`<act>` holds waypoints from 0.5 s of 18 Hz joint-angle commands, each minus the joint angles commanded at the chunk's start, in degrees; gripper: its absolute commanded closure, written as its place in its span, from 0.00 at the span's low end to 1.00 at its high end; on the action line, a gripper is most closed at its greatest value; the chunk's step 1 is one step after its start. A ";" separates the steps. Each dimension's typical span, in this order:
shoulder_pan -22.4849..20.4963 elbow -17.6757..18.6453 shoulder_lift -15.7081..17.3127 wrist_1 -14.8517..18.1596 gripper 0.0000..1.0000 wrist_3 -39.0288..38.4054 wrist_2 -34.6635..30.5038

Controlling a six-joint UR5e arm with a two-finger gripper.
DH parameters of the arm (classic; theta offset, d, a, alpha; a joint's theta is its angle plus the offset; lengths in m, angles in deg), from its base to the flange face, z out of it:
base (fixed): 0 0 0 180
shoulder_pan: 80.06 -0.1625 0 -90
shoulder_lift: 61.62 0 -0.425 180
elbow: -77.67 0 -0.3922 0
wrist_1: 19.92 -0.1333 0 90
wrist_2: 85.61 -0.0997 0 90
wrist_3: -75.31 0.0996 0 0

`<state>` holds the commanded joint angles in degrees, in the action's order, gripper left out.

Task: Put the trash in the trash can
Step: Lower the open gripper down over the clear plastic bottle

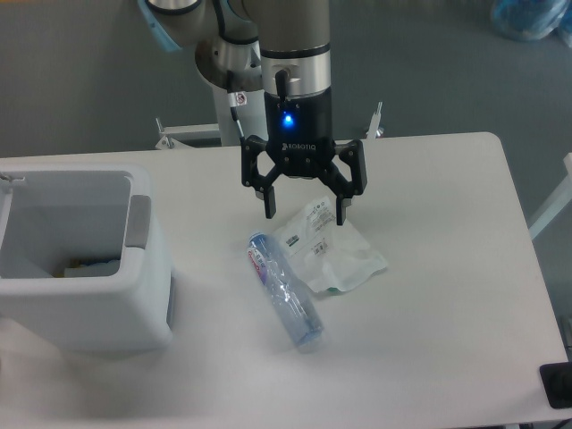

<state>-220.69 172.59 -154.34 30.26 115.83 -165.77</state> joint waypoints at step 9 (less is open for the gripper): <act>0.17 2.46 -0.08 -0.09 0.00 -0.44 -2.90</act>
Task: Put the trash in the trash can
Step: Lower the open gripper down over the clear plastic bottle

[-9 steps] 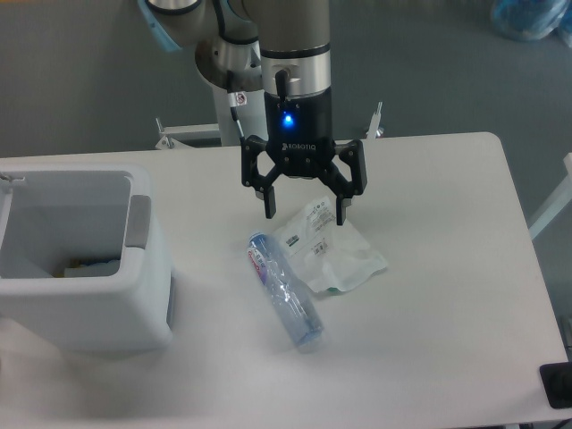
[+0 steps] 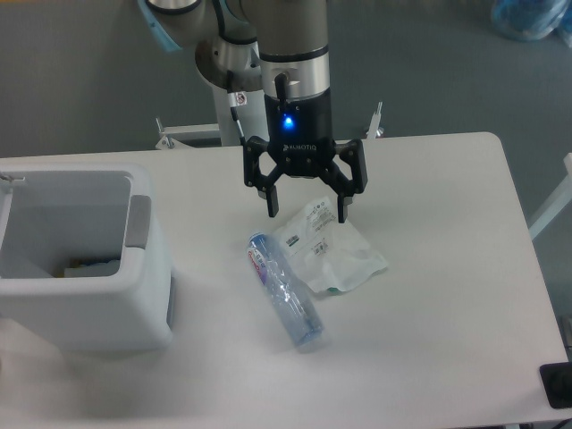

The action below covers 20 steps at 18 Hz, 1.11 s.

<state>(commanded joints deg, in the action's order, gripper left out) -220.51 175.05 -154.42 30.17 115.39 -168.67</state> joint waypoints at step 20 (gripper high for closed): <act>5.36 -9.49 -16.96 -2.73 0.00 -30.06 1.49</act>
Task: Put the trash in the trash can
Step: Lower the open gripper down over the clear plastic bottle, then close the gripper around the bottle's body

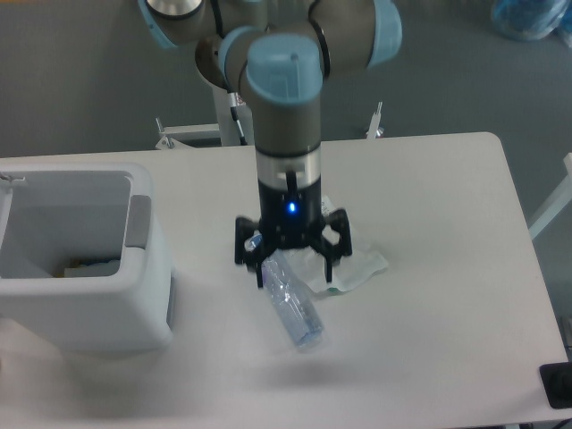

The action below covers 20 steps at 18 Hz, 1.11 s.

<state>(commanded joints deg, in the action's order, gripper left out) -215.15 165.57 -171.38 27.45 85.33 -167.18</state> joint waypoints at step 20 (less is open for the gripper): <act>-0.08 0.52 -10.82 0.09 0.00 -3.96 -5.71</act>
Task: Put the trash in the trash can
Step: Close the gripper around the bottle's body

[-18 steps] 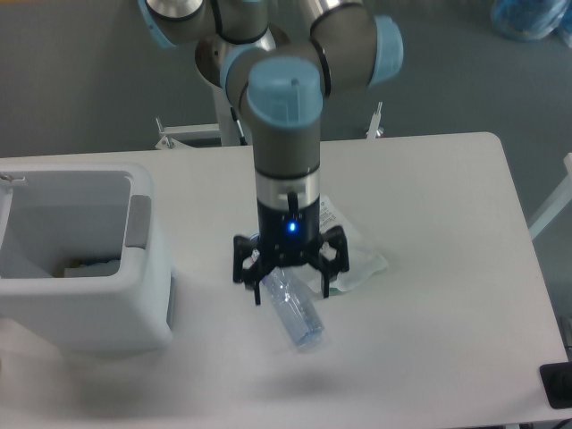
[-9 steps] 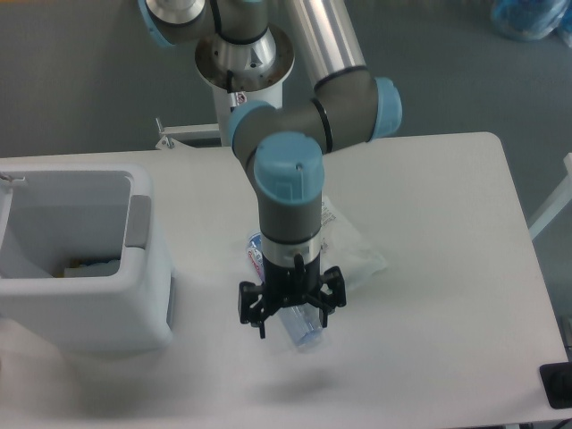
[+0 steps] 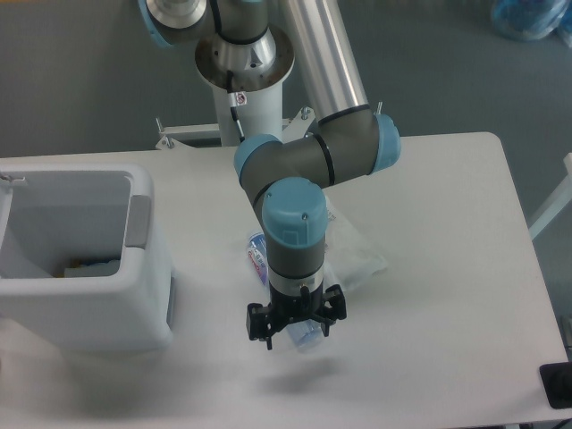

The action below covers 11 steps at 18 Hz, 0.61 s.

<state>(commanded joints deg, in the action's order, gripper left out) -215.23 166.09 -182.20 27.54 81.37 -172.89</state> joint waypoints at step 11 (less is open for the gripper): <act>-1.58 2.64 -0.09 0.00 0.00 -0.61 -3.51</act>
<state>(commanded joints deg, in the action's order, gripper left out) -216.82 168.72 -182.29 27.54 80.76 -176.40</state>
